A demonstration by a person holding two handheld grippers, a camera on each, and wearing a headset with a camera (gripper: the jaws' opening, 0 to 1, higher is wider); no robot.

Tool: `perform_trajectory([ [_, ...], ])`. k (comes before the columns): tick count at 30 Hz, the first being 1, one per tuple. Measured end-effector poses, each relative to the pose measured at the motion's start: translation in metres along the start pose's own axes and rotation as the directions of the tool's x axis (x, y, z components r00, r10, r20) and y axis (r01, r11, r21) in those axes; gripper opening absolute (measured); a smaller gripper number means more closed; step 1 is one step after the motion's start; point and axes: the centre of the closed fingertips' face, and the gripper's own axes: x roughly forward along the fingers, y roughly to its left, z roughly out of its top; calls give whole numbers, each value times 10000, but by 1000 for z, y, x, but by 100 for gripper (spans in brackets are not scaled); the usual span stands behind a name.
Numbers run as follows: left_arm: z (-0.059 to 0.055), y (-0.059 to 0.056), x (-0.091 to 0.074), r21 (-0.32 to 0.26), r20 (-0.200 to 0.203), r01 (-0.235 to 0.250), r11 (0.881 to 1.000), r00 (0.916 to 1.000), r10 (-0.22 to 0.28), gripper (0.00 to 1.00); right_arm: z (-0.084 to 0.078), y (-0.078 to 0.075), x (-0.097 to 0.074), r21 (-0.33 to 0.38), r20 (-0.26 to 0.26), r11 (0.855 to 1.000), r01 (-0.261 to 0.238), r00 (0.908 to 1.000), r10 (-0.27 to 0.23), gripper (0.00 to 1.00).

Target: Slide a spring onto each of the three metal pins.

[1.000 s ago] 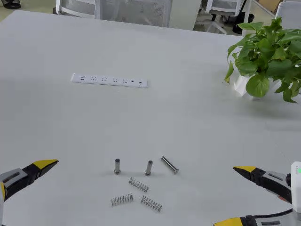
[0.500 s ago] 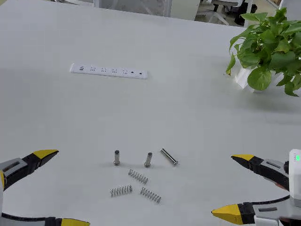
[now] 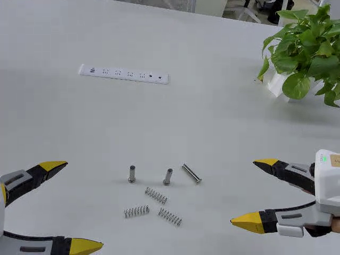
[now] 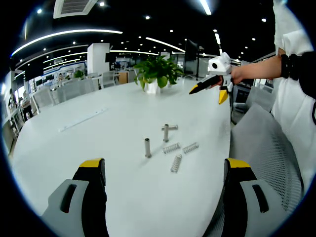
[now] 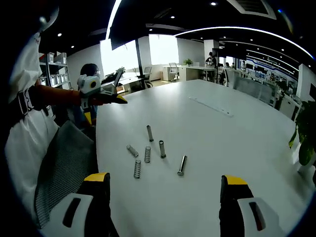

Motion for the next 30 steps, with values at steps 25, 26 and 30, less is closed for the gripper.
perform_trajectory([
  [25, 3, 10, 13, -242, 218, 230, 9994, 9995, -225, 99, 32, -30, 48, -213, -746, 9998, -51, 9972, 35, 70],
  [26, 4, 10, 14, -254, 232, 235, 9994, 9995, -229, 99, 32, -32, 49, -185, -802, 9998, -29, 9968, 15, 68],
  [30, 4, 11, 16, -320, 273, 289, 9991, 9992, -281, 99, 30, -38, 57, 229, -1206, 9997, 77, 9927, -49, 63],
])
